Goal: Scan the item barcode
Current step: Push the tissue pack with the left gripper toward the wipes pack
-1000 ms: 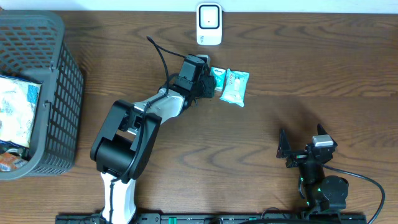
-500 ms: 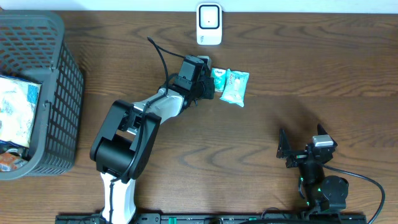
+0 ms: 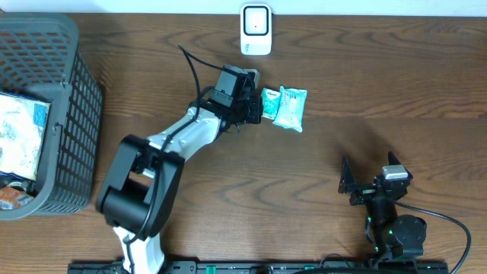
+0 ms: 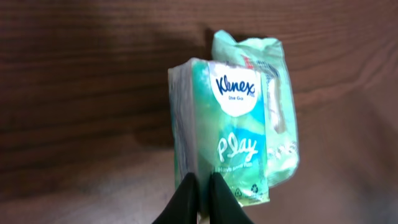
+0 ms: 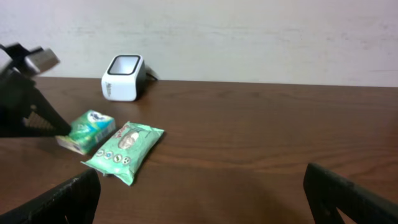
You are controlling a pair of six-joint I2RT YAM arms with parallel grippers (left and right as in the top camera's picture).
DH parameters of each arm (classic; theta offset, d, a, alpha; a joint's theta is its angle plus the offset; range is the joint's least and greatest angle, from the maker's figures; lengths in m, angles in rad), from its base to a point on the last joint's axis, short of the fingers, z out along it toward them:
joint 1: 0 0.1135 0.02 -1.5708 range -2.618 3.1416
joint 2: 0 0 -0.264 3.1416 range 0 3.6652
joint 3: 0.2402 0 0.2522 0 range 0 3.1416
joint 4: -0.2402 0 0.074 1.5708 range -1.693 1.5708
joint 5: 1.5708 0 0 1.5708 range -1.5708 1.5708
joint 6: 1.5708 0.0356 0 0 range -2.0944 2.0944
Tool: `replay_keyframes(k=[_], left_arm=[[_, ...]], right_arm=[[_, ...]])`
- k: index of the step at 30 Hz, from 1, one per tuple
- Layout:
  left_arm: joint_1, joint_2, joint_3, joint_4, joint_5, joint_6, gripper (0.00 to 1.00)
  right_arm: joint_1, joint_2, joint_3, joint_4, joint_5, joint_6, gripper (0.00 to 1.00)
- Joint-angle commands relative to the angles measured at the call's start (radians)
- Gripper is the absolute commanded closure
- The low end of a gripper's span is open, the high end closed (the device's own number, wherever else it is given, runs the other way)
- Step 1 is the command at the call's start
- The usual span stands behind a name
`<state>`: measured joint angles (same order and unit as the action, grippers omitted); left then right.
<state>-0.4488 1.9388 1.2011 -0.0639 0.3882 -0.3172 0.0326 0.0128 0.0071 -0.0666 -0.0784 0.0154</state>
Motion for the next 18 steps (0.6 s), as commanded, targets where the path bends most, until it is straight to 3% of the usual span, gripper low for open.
replay_keyframes(k=[1, 6, 13, 18], left_arm=[[-0.002, -0.024, 0.006, -0.051, 0.012, -0.002, 0.93], [-0.009, -0.022, -0.002, -0.093, -0.019, -0.003, 0.93], [-0.044, -0.021, -0.003, -0.087, -0.326, -0.146, 0.93], [-0.070, 0.014, -0.003, -0.027, -0.344, -0.153, 0.93]], right_arm=[[0.008, -0.004, -0.001, -0.004, -0.006, 0.006, 0.01], [0.008, -0.004, -0.001, -0.004, -0.006, 0.006, 0.01], [0.008, -0.004, -0.001, -0.004, -0.006, 0.006, 0.01], [0.008, -0.004, -0.001, -0.004, -0.006, 0.006, 0.01]])
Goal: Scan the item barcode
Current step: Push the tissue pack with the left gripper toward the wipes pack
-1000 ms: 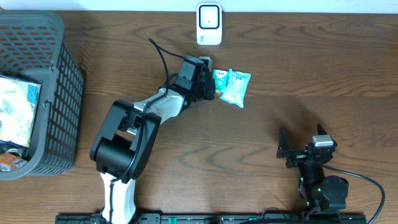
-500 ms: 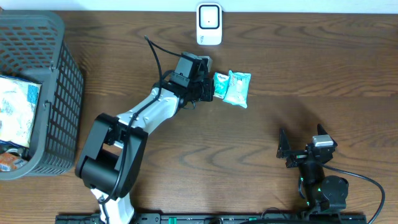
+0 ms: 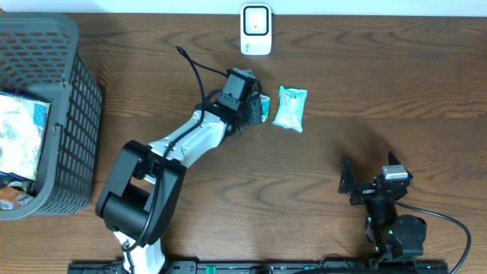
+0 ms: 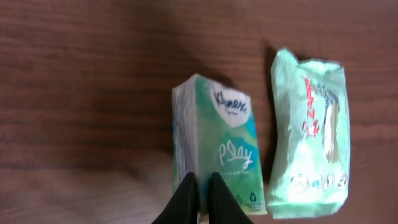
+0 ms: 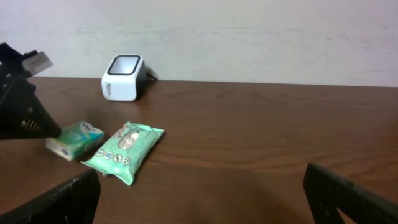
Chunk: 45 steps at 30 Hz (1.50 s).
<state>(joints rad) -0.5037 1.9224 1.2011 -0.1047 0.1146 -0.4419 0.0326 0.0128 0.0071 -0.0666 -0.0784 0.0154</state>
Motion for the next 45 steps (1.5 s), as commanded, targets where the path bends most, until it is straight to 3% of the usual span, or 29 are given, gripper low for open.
replay_keyframes(k=[1, 19, 24, 45], left_arm=[[-0.024, 0.039, -0.003, 0.018, -0.070, -0.028, 0.92], [-0.107, 0.079, -0.002, 0.069, -0.018, -0.019, 0.92], [-0.103, 0.076, 0.005, 0.077, -0.019, 0.049, 0.78], [-0.043, 0.074, 0.008, 0.120, -0.018, 0.037, 0.69]], right_arm=[[0.008, -0.004, -0.001, -0.004, -0.006, 0.006, 0.01], [0.008, -0.004, -0.001, -0.004, -0.006, 0.006, 0.01], [0.008, -0.004, -0.001, -0.004, -0.006, 0.006, 0.01], [0.008, -0.004, -0.001, -0.004, -0.006, 0.006, 0.01]])
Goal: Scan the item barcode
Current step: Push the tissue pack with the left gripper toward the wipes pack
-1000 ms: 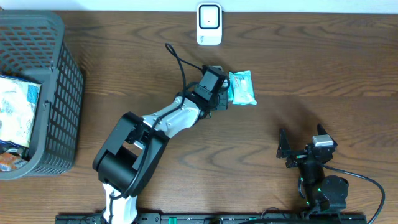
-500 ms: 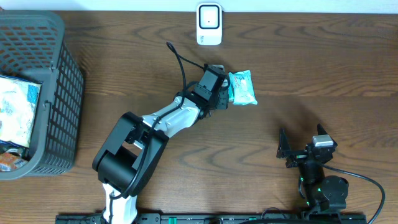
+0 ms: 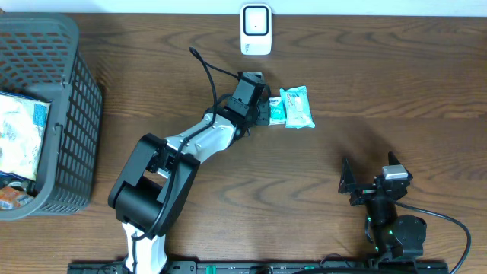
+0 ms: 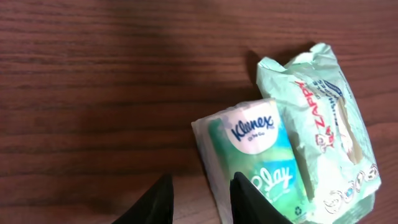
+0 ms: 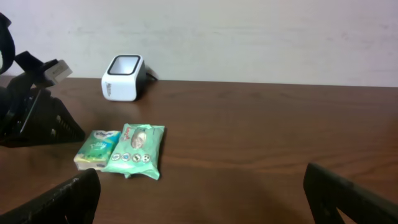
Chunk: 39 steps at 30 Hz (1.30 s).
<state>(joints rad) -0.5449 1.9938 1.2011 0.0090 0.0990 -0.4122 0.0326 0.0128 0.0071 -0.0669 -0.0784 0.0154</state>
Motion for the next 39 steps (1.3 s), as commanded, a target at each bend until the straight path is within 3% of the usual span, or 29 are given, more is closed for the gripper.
replay_keyframes(k=[1, 14, 20, 29, 39], left_arm=[[-0.002, 0.005, 0.008, 0.008, -0.003, 0.007, 0.69], [-0.002, 0.074, 0.008, 0.076, 0.058, -0.057, 0.71], [-0.002, 0.074, 0.008, 0.127, 0.097, -0.057, 0.85], [-0.002, 0.074, 0.008, 0.179, 0.189, -0.053, 0.86], [-0.002, 0.074, 0.008, 0.203, 0.193, -0.053, 0.84]], right_arm=[[0.008, -0.004, -0.001, -0.004, -0.006, 0.006, 0.01], [0.008, -0.004, -0.001, -0.004, -0.006, 0.006, 0.01], [0.008, -0.004, -0.001, -0.004, -0.006, 0.006, 0.01], [0.008, -0.004, -0.001, -0.004, -0.006, 0.006, 0.01], [0.008, -0.004, -0.001, -0.004, -0.006, 0.006, 0.01]])
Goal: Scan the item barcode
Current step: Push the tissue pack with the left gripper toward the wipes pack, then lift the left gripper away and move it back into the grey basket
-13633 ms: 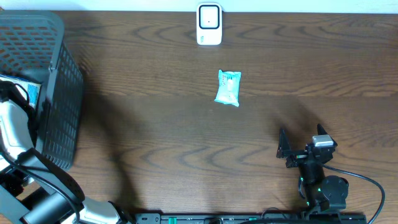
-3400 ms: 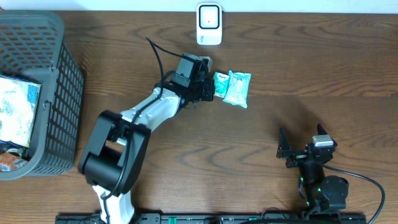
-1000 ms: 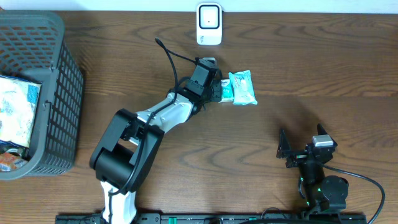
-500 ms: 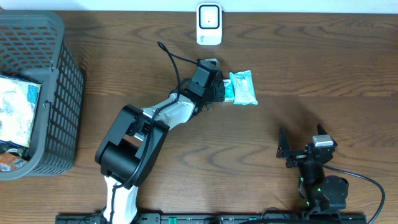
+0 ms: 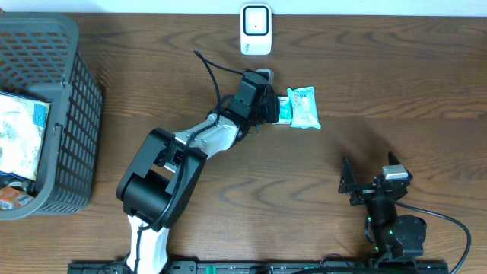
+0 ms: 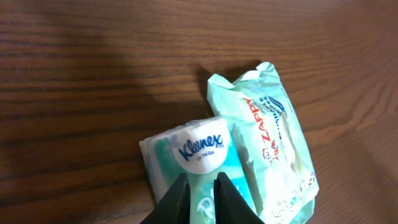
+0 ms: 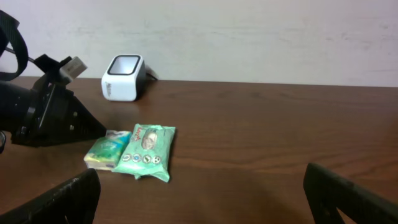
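A green-and-white Kleenex tissue pack (image 6: 199, 149) lies on the wooden table, touching a pale green wet-wipes pack (image 6: 267, 143) on its right. My left gripper (image 6: 200, 180) sits over the near end of the tissue pack. Its fingers are drawn close together, and the pack shows in the narrow gap between them. Overhead, the tissue pack (image 5: 282, 109) and the wipes (image 5: 303, 108) lie just below the white barcode scanner (image 5: 256, 29). My right gripper (image 7: 200, 180) rests open and apart at the front right, looking at the scanner (image 7: 123, 77).
A dark plastic basket (image 5: 76, 91) holding several packaged items stands at the table's left edge. The left arm's cable loops over the table behind the gripper. A pale wall bounds the far edge behind the scanner.
My left gripper's fingers stood wide apart beside the tissue pack and are now narrowed over it. The gripper, tissue pack and wipes sit slightly further right.
My left gripper first held the tissue pack beside the wipes, then held it a little apart from them to the left. Later the pack lay against the wipes with the fingers spread open. Now the fingers are drawn in on the pack again. The right arm stayed still.
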You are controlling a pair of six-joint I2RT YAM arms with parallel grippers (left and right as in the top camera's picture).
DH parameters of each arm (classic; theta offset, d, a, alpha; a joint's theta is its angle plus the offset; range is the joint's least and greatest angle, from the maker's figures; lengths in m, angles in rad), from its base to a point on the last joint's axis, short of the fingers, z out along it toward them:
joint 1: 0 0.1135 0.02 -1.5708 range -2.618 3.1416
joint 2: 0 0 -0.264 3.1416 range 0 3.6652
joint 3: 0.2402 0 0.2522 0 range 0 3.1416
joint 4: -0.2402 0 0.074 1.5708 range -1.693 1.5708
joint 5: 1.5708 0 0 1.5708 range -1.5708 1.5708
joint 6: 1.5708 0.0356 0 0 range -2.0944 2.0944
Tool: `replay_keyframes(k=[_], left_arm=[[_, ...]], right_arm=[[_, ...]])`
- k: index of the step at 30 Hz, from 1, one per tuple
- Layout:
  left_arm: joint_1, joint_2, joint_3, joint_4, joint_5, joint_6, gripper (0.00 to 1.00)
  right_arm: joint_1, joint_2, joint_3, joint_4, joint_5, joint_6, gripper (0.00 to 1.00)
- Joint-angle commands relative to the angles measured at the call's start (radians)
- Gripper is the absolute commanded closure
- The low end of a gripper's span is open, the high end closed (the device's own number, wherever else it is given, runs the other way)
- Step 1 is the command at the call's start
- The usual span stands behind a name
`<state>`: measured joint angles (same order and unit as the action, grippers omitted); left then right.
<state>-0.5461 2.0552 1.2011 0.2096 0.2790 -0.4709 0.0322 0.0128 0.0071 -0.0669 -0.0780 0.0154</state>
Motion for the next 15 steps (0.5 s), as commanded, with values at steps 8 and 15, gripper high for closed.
replay_keyframes(k=[8, 15], left_arm=[[0.026, -0.015, 0.009, 0.013, 0.013, 0.006, 0.66], [0.061, -0.154, 0.009, -0.002, 0.072, 0.067, 0.51]], right_arm=[[0.008, -0.004, -0.001, -0.004, -0.006, 0.006, 0.01], [0.008, -0.004, -0.001, -0.004, -0.006, 0.006, 0.01]])
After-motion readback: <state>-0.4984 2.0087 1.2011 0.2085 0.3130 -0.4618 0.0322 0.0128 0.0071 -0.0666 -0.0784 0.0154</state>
